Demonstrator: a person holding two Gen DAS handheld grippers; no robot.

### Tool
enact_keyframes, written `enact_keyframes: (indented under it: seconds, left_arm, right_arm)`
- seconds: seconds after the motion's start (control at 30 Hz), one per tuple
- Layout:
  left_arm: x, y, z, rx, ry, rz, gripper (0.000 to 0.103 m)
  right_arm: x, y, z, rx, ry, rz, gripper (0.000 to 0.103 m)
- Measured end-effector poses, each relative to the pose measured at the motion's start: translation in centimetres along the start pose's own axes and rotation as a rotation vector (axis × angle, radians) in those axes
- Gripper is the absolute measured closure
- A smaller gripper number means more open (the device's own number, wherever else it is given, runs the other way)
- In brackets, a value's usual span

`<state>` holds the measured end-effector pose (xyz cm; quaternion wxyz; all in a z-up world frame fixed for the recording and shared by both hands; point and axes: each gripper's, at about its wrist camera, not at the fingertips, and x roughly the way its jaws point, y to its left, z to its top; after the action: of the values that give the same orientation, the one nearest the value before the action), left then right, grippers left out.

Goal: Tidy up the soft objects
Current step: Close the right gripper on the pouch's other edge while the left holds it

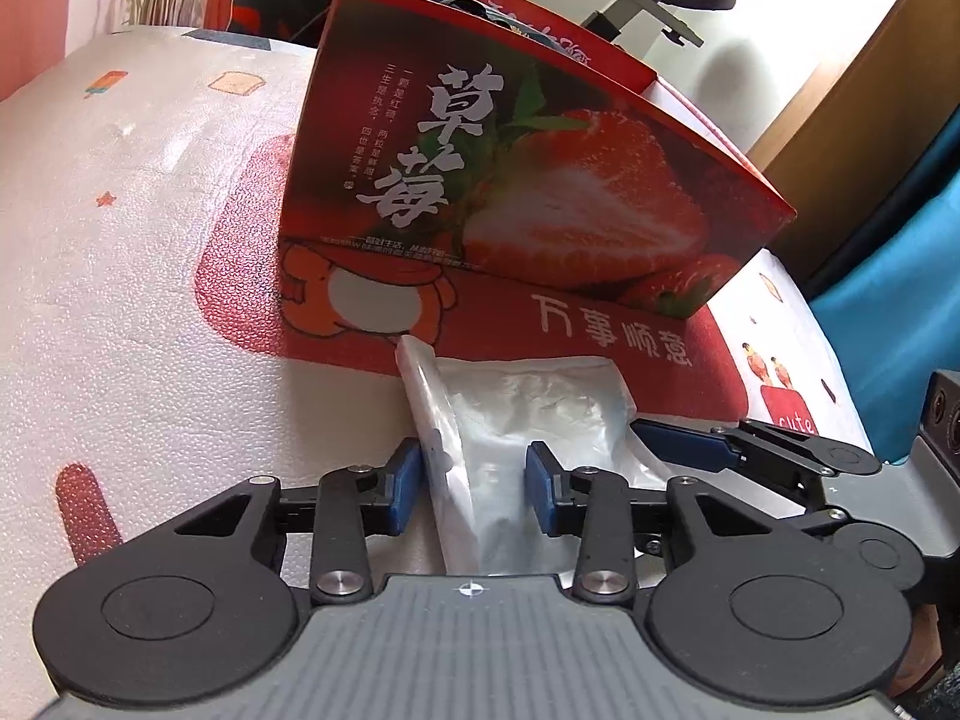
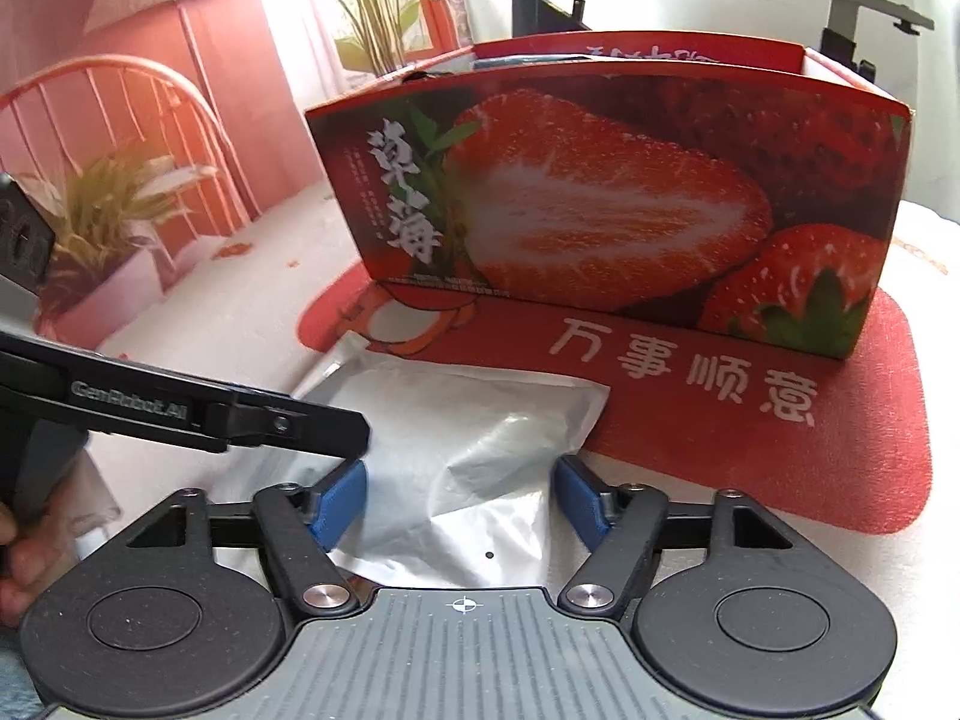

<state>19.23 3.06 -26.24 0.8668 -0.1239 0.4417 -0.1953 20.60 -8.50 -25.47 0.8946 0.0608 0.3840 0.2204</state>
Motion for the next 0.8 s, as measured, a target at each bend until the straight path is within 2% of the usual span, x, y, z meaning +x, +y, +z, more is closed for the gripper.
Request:
enact_keyframes:
  seconds: [0.3,0.57,0.7,0.8]
  left_arm:
    - [0.1,0.1,0.0,0.001,-0.003,-0.003,0.063]
    - [0.1,0.0,-0.1,0.011,-0.008,-0.003,0.064]
    - [0.1,0.1,-0.2,0.011,-0.010,-0.006,0.064]
    - [0.1,0.0,-0.2,0.009,-0.010,-0.006,0.064]
  right_arm:
    - [0.1,0.3,0.0,-0.022,0.006,0.003,0.039]
    - [0.3,-1.3,0.1,0.060,-0.009,-0.013,0.038]
    - [0.8,-1.6,0.4,0.023,-0.022,-0.034,0.029]
    - [1.5,-1.8,0.7,-0.008,-0.014,0.000,0.014]
